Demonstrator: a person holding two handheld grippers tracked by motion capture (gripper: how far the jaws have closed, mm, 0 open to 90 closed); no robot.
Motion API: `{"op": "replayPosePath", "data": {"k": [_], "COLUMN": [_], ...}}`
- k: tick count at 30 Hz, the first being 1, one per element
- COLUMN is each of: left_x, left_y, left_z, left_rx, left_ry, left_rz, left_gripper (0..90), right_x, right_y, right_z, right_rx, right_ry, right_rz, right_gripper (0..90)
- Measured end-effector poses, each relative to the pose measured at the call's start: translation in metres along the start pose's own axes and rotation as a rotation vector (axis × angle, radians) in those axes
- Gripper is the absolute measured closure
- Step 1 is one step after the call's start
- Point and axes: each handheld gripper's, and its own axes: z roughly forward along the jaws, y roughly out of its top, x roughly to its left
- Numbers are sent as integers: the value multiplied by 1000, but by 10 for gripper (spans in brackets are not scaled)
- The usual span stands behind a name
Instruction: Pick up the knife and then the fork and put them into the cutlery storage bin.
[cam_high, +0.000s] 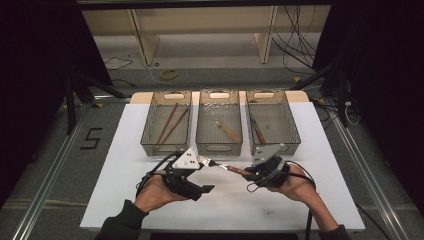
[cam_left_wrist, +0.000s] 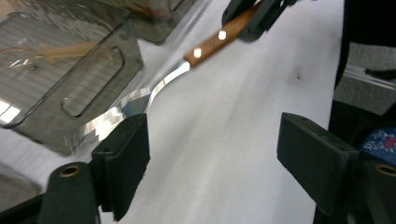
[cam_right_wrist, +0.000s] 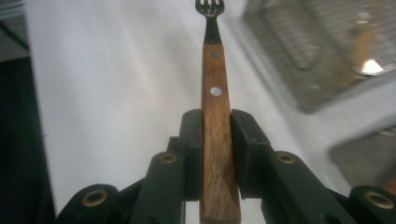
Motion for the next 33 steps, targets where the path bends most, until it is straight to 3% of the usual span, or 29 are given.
{"op": "replayPosePath", "data": {"k": [8, 19, 30, 33], "left_x": [10, 23, 29, 30], "left_y": [-17, -46, -62, -65], "left_z": [0, 0, -7, -8], "left_rx": [-36, -94, -132, -123], "left_ry": [30, 70, 105, 107], "left_rz": [-80, -163, -209, -215], "left_gripper": [200, 195, 194, 194], "right_x": [-28, -61, -91, -100], "right_y": [-9, -11, -10, -10], "right_z": [-23, -41, -45, -44], "right_rx": [-54, -101, -95, -78], "right_ry": [-98, -200, -283, -310], "right_rz": [93, 185, 261, 282], "right_gripper": [759, 759, 760, 760]}}
